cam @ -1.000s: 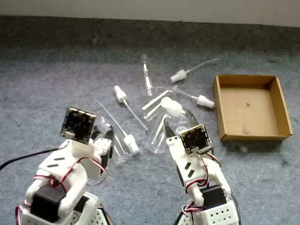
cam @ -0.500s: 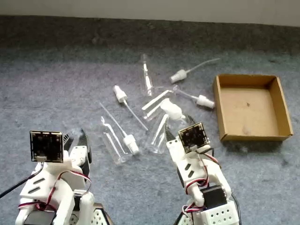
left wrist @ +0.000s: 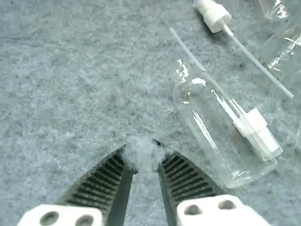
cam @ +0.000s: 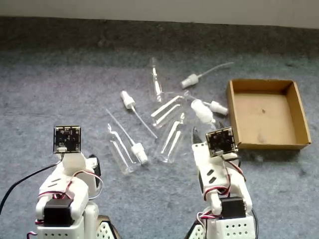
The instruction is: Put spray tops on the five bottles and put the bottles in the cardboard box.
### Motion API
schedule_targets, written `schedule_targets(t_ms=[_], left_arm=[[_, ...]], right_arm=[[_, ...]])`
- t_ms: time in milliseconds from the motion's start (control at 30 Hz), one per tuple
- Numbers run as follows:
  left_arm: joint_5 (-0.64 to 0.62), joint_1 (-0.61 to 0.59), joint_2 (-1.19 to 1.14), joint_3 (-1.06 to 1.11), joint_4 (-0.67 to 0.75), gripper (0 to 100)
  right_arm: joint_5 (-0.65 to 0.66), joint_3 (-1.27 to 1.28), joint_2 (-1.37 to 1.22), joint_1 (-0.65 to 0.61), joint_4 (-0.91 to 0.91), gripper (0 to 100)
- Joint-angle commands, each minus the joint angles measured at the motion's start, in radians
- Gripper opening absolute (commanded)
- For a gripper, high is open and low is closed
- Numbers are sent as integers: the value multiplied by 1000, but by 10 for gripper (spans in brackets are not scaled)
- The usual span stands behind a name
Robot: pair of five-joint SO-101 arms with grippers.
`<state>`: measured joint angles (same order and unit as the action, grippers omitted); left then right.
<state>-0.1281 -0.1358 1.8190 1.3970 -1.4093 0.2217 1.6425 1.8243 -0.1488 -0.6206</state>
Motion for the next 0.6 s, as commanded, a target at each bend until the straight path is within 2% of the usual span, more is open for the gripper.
schedule_targets(t_ms=[0, 133, 300, 567], left_arm=[[5, -7, 10, 50, -3, 6], [5, -7, 10, 137, 6, 5], [5, -5, 8, 182, 17, 5], [6, -5, 8, 203, 20, 6]], right_arm=[[-3, -128, 7, 124, -4, 91], [0, -226, 5, 209, -4, 94], [74, -321, -10, 217, 10, 94], [80, -483, -455, 274, 216, 94]])
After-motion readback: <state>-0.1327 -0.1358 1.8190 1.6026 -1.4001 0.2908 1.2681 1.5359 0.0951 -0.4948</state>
